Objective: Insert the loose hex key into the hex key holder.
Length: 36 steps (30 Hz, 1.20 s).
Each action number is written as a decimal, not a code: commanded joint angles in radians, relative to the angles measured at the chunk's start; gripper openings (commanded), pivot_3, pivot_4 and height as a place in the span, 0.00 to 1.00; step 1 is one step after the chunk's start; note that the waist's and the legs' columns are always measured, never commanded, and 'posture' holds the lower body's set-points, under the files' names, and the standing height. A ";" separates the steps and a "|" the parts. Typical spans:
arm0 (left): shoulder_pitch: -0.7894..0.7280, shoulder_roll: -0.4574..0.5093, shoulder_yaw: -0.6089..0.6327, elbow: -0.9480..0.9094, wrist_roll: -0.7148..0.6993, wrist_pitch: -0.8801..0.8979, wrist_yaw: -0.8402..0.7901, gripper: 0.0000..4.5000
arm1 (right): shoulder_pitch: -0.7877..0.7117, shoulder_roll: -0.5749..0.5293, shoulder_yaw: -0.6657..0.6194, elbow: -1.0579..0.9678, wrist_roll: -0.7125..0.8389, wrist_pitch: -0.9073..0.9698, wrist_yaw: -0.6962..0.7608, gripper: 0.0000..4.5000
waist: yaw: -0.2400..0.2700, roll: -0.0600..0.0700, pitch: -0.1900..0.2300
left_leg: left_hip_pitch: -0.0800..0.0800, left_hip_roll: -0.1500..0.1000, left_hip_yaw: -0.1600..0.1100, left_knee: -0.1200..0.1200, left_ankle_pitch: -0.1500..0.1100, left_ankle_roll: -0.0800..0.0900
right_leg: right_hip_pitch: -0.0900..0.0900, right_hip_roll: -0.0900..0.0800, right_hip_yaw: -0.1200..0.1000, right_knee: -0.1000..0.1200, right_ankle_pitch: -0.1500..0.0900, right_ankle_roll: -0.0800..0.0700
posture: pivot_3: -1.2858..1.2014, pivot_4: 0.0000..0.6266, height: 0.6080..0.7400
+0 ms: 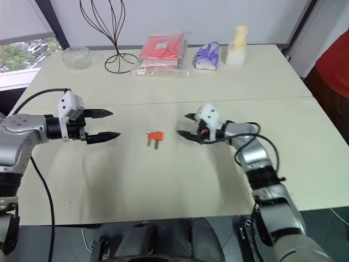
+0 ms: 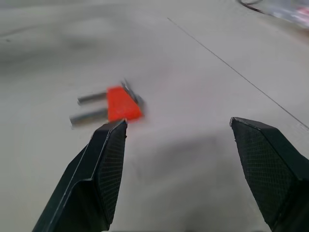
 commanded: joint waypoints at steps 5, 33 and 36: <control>0.052 -0.009 0.031 -0.101 -0.004 0.011 0.050 0.99 | -0.153 0.105 0.048 0.354 -0.076 -0.191 0.108 0.79 | 0.001 0.000 0.001 | 0.000 0.000 0.000 0.000 0.000 0.000 | 0.000 -0.001 0.000 0.001 0.000 0.000 | 0.52 0.24 1.00; 0.121 -0.084 0.109 -0.162 -0.140 0.140 0.176 1.00 | -0.427 0.000 0.093 0.426 -0.383 -0.730 0.024 0.23 | -0.018 0.002 0.004 | -0.002 -0.001 -0.001 0.001 0.000 -0.001 | -0.004 -0.002 0.000 0.005 0.000 0.000 | 0.52 0.24 1.00; 0.045 -0.095 0.100 -0.116 -0.173 0.172 0.140 1.00 | -0.472 -0.083 0.126 0.312 -0.470 -0.876 -0.032 0.23 | -0.021 0.003 0.005 | -0.006 -0.001 0.000 0.002 0.000 -0.001 | -0.009 -0.003 -0.001 0.006 0.000 0.000 | 0.52 0.24 1.00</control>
